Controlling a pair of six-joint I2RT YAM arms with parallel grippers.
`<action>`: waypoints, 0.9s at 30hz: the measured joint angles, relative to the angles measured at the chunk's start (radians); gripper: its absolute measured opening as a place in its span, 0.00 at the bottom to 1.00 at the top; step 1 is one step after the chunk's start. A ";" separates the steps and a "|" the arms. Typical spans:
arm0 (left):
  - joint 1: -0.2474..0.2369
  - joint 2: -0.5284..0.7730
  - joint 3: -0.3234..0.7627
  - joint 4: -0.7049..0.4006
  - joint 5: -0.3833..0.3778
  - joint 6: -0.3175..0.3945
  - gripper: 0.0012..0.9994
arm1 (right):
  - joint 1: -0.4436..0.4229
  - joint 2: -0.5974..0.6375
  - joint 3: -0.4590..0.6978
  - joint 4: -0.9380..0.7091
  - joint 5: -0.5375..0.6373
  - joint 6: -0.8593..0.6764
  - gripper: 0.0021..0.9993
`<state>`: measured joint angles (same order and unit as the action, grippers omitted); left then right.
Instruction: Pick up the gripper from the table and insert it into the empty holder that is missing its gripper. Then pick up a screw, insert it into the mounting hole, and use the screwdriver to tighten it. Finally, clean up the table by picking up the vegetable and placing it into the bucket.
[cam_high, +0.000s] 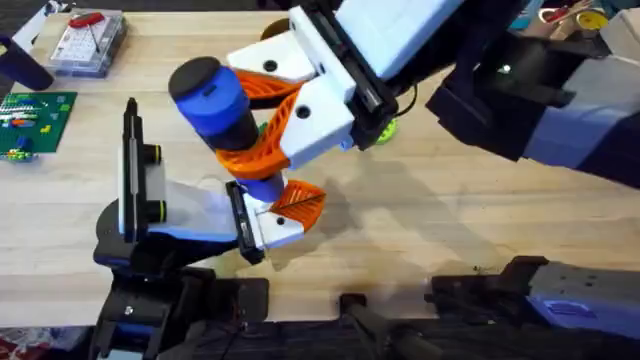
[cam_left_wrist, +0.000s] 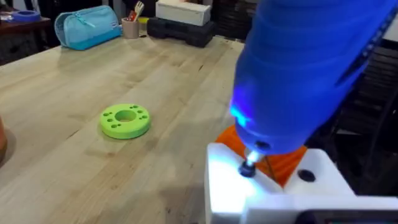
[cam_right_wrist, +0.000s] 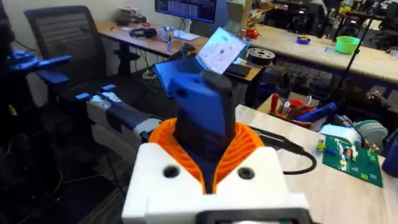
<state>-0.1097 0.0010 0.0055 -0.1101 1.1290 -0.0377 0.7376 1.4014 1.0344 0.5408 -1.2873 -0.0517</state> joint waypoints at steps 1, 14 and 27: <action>0.000 0.000 0.000 0.000 0.000 0.000 0.01 | 0.000 0.000 0.000 0.000 0.000 -0.002 0.04; 0.000 0.006 0.000 -0.001 0.000 -0.005 0.01 | 0.005 -0.002 0.019 -0.105 0.010 -0.091 0.04; 0.000 0.006 0.000 -0.001 -0.001 -0.002 0.01 | 0.019 -0.055 -0.054 -0.046 0.105 -0.086 0.04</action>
<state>-0.1095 0.0074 0.0055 -0.1112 1.1279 -0.0392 0.7570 1.3464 0.9806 0.4947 -1.1820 -0.1373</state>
